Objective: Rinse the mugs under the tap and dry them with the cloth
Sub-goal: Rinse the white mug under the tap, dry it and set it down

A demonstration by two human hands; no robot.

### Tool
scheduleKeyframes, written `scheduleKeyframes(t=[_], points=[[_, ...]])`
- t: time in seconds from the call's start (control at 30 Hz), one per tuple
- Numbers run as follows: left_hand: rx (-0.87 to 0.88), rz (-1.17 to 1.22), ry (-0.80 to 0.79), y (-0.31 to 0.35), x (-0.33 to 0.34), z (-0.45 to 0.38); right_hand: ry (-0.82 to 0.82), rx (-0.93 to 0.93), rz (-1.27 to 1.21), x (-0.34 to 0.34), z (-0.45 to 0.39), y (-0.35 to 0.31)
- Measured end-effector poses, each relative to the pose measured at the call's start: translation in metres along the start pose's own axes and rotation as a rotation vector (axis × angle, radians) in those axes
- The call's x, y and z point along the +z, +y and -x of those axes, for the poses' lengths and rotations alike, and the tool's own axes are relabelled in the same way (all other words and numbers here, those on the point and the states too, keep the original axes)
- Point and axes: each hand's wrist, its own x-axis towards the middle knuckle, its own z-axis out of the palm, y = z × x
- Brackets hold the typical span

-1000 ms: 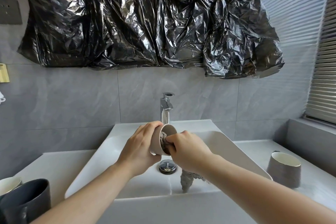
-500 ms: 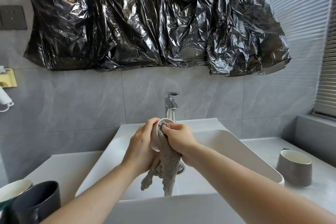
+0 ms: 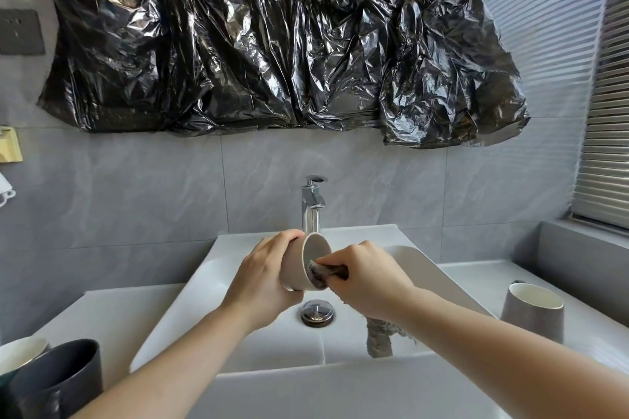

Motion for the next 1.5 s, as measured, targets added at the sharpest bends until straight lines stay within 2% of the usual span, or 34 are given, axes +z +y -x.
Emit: scheduleKeyframes(t=[0.1,0.17,0.27,0.43,0.63,0.7,0.77,0.87,0.97,1.07,1.17,1.23,1.33,1.4,1.5], points=[[-0.027,0.023,-0.005,0.0,0.001,0.002,0.099,0.156,-0.018,0.006,-0.007,0.012],[-0.051,0.034,-0.074,0.001,0.001,0.001,0.145,0.27,-0.271,0.016,-0.009,0.017],[-0.039,-0.002,-0.197,0.001,0.006,0.002,0.038,0.291,-0.548,0.042,-0.006,-0.006],[0.004,-0.017,-0.163,-0.001,0.005,0.001,0.122,0.302,-0.649,0.049,-0.017,-0.016],[0.064,-0.051,-0.1,0.005,0.008,-0.001,0.276,0.544,-0.673,0.053,-0.019,-0.009],[0.067,-0.078,-0.088,0.003,0.006,-0.001,0.247,0.575,-0.778,0.052,-0.023,-0.016],[0.046,-0.083,-0.063,0.0,0.003,0.0,0.139,0.46,-0.841,0.051,-0.023,-0.024],[-0.006,-0.081,-0.018,-0.004,-0.004,0.002,-0.009,0.224,-0.695,0.04,-0.02,-0.026],[-0.004,-0.088,0.004,-0.003,-0.004,0.001,-0.042,0.113,-0.419,0.027,-0.019,-0.01],[0.028,-0.085,-0.01,0.0,-0.002,-0.001,0.028,0.107,-0.117,0.018,-0.02,0.004],[0.069,-0.094,-0.025,0.003,0.002,-0.002,0.161,0.202,-0.077,0.018,-0.025,0.008],[0.07,-0.087,-0.017,0.003,0.004,-0.002,0.209,0.331,-0.223,0.025,-0.03,0.001],[0.076,-0.079,-0.006,0.002,0.003,-0.003,0.153,0.531,-0.654,0.041,-0.039,-0.021],[0.084,-0.07,0.012,-0.001,0.001,-0.002,0.082,0.522,-0.813,0.046,-0.042,-0.033],[0.022,-0.032,0.051,-0.009,-0.004,0.0,-0.014,0.388,-0.82,0.036,-0.034,-0.038]])
